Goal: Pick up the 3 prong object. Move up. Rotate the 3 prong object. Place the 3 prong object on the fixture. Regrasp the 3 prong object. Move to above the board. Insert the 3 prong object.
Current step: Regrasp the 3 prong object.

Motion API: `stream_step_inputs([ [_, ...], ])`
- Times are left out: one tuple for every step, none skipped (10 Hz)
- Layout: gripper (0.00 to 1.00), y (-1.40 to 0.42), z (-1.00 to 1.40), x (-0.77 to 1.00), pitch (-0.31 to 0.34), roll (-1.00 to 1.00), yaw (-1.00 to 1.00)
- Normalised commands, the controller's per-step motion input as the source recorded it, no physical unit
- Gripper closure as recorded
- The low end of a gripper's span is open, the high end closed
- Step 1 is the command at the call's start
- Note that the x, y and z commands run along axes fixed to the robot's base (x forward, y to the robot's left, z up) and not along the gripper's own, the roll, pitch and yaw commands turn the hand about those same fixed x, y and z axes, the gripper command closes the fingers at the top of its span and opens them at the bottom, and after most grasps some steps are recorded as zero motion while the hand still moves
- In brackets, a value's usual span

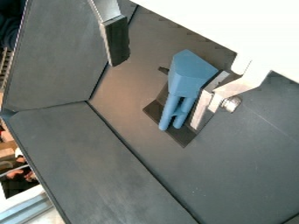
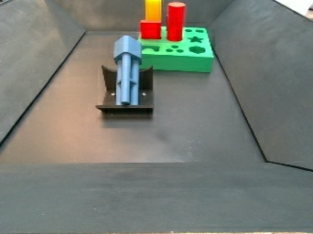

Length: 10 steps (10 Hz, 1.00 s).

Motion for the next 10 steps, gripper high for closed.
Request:
stream_step_inputs([
  [0.00,0.04,-1.00,0.22,0.073,0.11,0.14],
  [0.00,0.04,-1.00,0.23,0.070,0.11,0.14],
  [0.00,0.04,-1.00,0.24,0.041,0.11,0.15],
  [0.00,0.03,-1.00,0.25,0.033,0.10,0.15],
  [0.00,0.02,-1.00,0.27,0.016,0.10,0.13],
  [0.00,0.02,-1.00,0.28,0.010,0.10,0.12],
  [0.00,0.01,-1.00,0.30,-0.002,0.10,0.11],
  [0.00,0.00,-1.00,0.31,-0.005,0.10,0.10],
  [0.00,-0.01,-1.00,0.33,-0.006,0.10,0.08],
  [0.00,-0.02,-1.00,0.35,-0.003,0.10,0.07],
])
